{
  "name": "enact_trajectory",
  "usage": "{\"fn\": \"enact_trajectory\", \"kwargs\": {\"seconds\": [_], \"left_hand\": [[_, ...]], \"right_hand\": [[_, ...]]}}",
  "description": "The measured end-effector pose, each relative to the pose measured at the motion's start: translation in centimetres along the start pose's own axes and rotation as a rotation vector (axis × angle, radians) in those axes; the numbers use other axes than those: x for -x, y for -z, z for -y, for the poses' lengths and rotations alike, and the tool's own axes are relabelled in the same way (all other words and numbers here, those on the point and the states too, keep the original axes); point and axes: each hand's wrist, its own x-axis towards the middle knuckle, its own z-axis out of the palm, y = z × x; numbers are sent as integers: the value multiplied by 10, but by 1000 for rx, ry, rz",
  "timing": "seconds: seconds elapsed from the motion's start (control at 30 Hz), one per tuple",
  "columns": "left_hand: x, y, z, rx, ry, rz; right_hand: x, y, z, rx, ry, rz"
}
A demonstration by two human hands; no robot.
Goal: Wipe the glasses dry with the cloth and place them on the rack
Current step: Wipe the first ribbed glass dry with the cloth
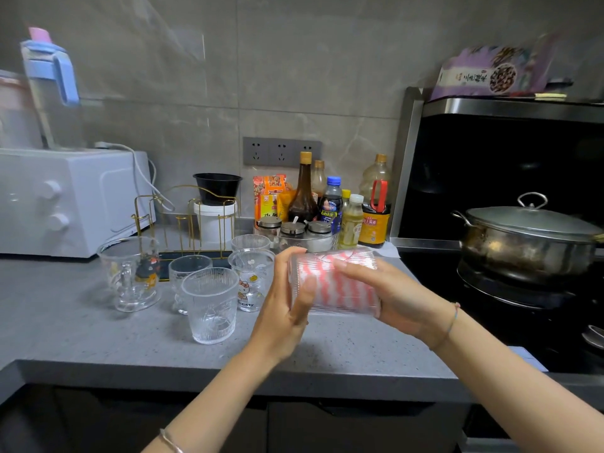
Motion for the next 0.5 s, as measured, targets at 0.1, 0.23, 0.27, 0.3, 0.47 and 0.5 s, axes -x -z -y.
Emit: {"fn": "enact_trajectory", "kwargs": {"seconds": [0.1, 0.23, 0.27, 0.3, 0.47, 0.5], "left_hand": [[-3, 0, -6, 80, 153, 49], [-12, 0, -11, 199, 474, 76], [-13, 0, -11, 222, 501, 73], [-14, 0, -12, 235, 493, 50], [-9, 5, -11, 81, 177, 42], [-9, 6, -7, 32, 107, 63]], "right_hand": [[0, 2, -4, 43, 2, -45], [-1, 0, -9, 191, 41, -130], [-1, -1, -9, 227, 64, -155], [0, -2, -9, 257, 86, -172], [2, 0, -6, 156, 89, -116], [3, 0, -5, 103, 71, -76]]}}
